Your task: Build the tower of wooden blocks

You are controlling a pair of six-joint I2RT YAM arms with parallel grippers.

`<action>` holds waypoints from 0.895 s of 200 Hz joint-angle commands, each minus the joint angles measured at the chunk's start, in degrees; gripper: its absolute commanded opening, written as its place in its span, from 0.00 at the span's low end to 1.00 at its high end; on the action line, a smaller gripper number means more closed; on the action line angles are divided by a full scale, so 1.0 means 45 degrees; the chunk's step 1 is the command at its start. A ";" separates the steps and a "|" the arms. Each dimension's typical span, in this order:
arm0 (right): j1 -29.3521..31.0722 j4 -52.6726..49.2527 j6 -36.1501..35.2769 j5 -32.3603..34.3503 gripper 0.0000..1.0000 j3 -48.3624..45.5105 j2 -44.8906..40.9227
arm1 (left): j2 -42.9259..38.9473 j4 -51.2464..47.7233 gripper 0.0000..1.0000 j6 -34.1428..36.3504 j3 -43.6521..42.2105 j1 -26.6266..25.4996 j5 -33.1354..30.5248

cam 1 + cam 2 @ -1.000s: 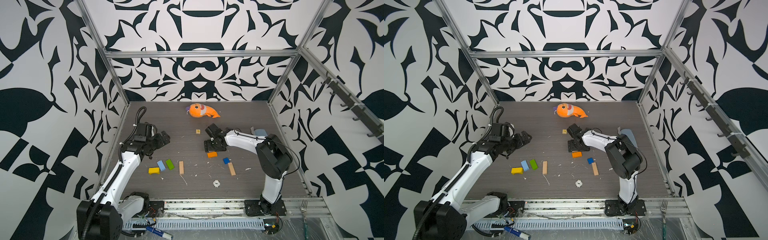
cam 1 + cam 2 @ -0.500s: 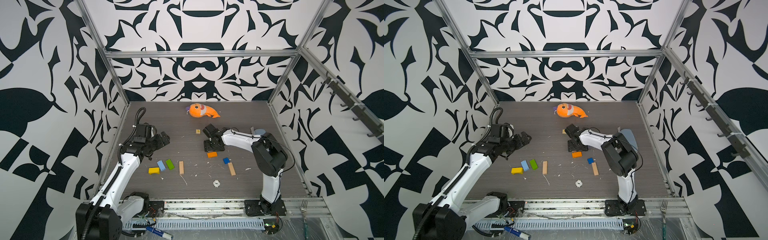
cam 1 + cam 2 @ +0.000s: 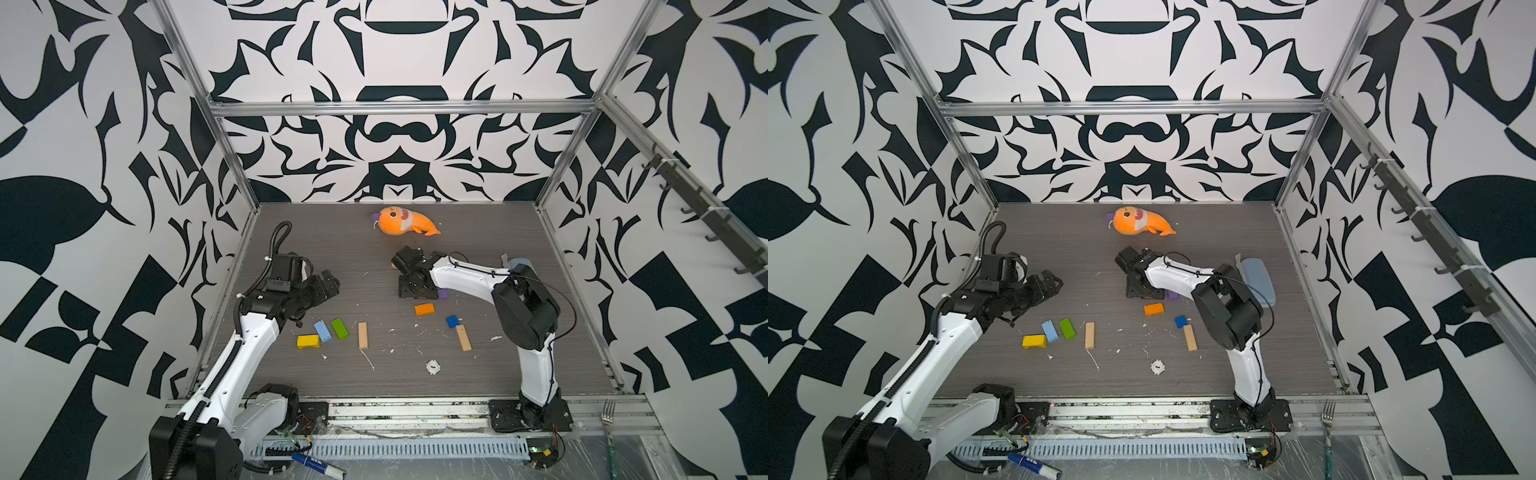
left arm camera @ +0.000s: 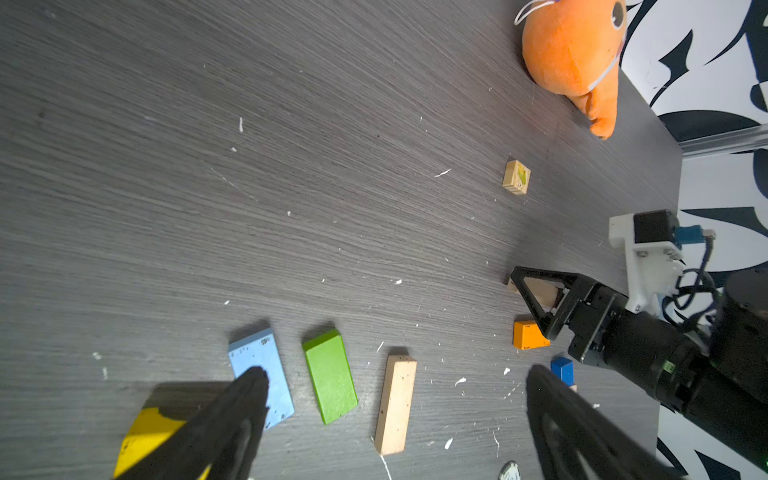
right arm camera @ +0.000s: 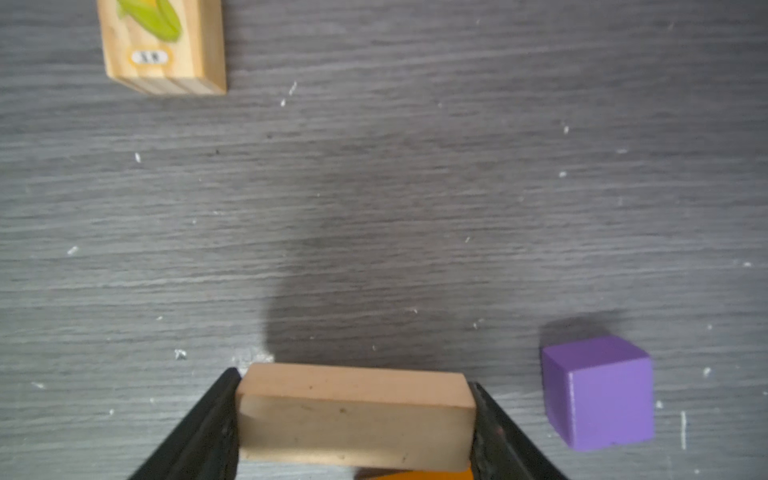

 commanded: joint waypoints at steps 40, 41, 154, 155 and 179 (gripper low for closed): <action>0.0351 -0.0319 0.1064 0.0540 0.70 0.1036 0.0509 | -0.0036 -0.0494 1.00 0.0123 -0.0181 -0.0020 0.0265; 0.0353 -0.0309 0.1067 0.0532 0.70 0.1049 0.0531 | -0.0036 -0.0498 1.00 0.0122 -0.0184 -0.0020 0.0260; 0.0454 -0.0455 0.1167 0.0352 0.92 0.1343 0.0876 | -0.0055 -0.0337 0.99 -0.0093 -0.0626 -0.0020 0.0476; 0.0453 -0.0464 0.1158 0.0350 0.93 0.1349 0.0871 | -0.0055 -0.0341 0.99 -0.0093 -0.0631 -0.0020 0.0483; 0.0453 -0.0494 0.0935 0.0247 0.98 0.1483 0.0832 | -0.0065 -0.0272 1.00 -0.0152 -0.0700 -0.0020 0.0517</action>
